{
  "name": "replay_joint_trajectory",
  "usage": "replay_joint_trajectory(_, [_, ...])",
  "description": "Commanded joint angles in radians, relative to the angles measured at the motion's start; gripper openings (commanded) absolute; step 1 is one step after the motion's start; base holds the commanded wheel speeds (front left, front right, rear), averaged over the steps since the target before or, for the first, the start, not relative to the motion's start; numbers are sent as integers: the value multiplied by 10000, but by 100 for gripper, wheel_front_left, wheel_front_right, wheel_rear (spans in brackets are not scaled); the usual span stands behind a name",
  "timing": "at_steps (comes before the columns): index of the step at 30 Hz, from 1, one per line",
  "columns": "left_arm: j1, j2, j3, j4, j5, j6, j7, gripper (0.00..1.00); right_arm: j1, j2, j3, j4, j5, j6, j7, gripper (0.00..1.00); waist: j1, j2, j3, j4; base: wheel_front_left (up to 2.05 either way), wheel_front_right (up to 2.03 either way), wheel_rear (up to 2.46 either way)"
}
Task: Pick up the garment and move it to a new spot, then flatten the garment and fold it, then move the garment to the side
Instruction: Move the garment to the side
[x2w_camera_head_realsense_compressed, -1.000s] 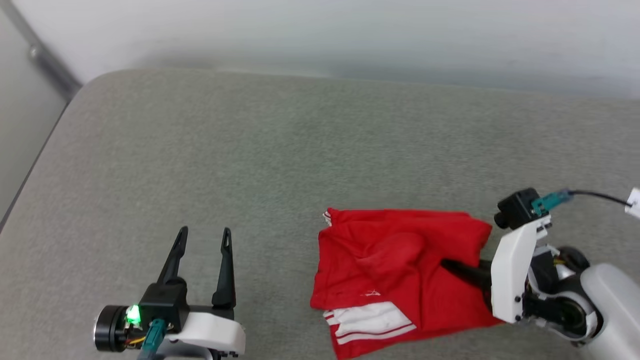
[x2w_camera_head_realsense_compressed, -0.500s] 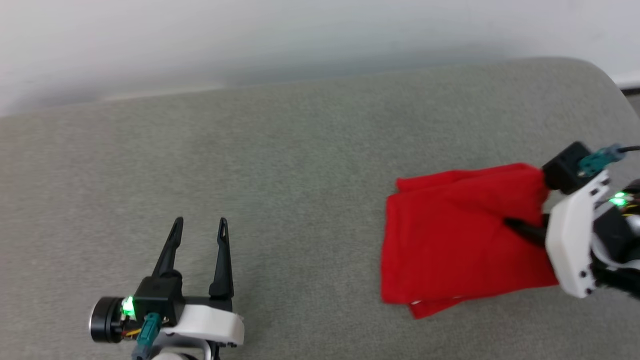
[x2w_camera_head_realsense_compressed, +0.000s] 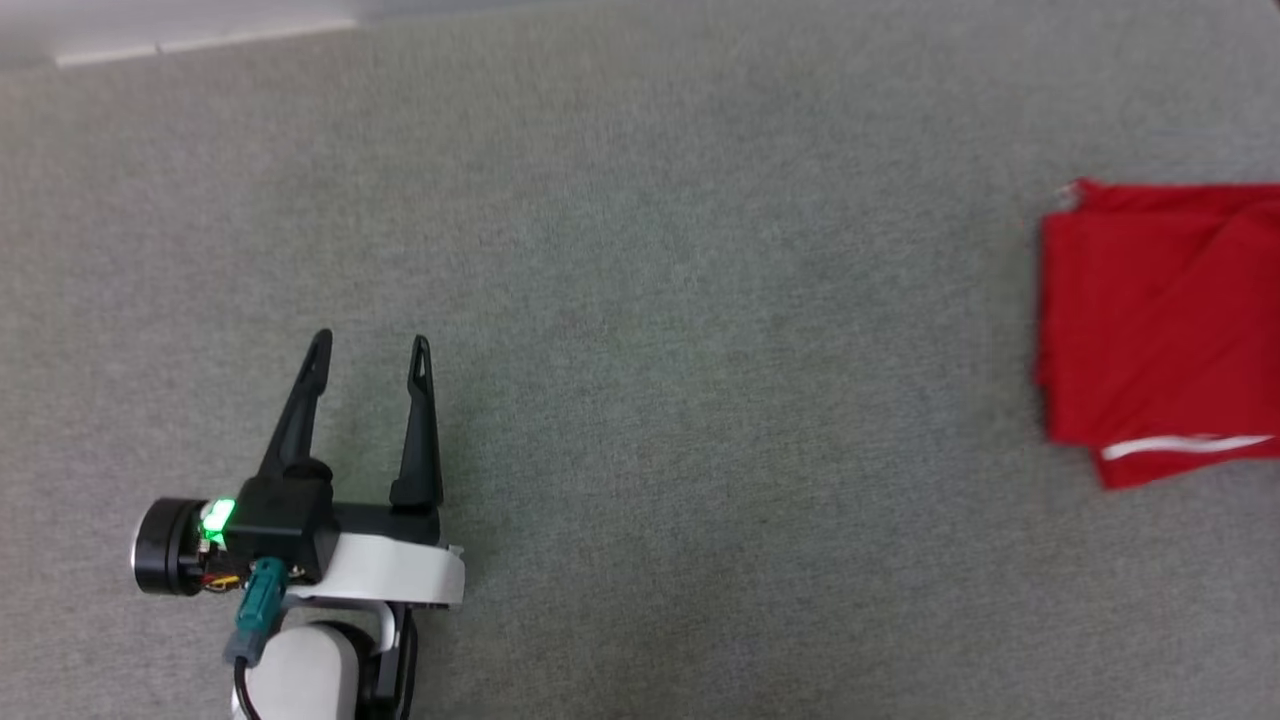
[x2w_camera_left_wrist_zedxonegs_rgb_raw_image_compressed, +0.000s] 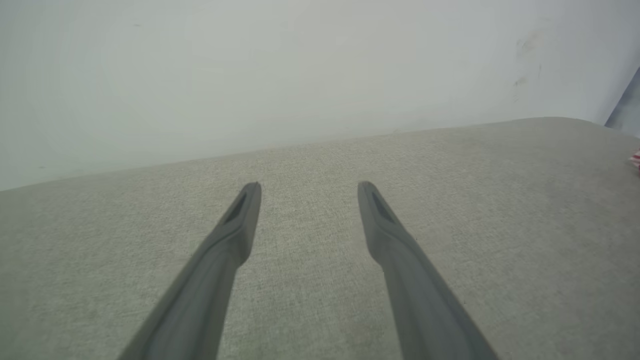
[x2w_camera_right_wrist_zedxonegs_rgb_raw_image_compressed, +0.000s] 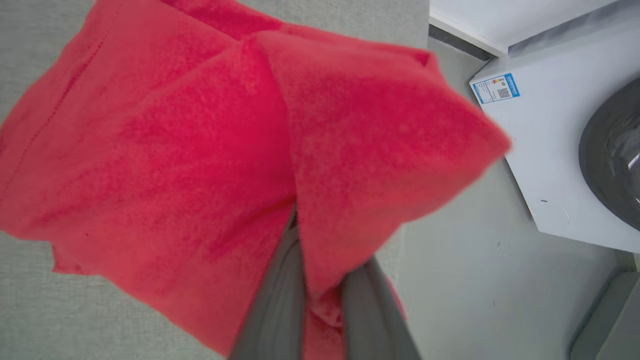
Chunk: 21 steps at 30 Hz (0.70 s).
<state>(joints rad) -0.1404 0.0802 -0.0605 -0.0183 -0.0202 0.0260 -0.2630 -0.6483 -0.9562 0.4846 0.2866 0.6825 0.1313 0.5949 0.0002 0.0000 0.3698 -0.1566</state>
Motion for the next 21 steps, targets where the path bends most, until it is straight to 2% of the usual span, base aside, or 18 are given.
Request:
replay_joint_trajectory(1, [-215,21,-6,-93,79,-50,-22,100,-321,-148,-230,380,-187,-11,-124,0,-2,0,578,113,0,0,0])
replay_joint_trajectory(7, [-604,52,-49,-285,115,-71,-22,100,-839,33,-1286,2014,-889,-11,-506,0,-2,0,1268,349,0,0,0])
replay_joint_trajectory(12, [-741,86,-20,-249,108,-76,-22,100,-1096,641,-1911,3011,-1383,-9,-881,0,-2,0,1347,445,0,0,0])
replay_joint_trajectory(13, [-728,83,-11,-219,99,-67,-22,100,-1154,755,-2044,3189,-1463,-9,-957,13,-2,0,1293,450,0,0,0])
replay_joint_trajectory(14, [-706,77,-10,-182,87,-59,-22,100,-1180,877,-2169,3343,-1583,-9,-1068,100,-2,0,1207,456,0,0,0])
replay_joint_trajectory(18, [-506,15,-62,10,7,-25,-22,100,-976,1196,-2448,3655,-2280,-9,-1826,100,-2,0,632,553,0,0,0])
replay_joint_trajectory(21, [-286,-48,-101,119,-24,15,-22,100,-792,1274,-2708,3551,-2977,-11,-2807,100,-2,0,36,643,0,0,0])
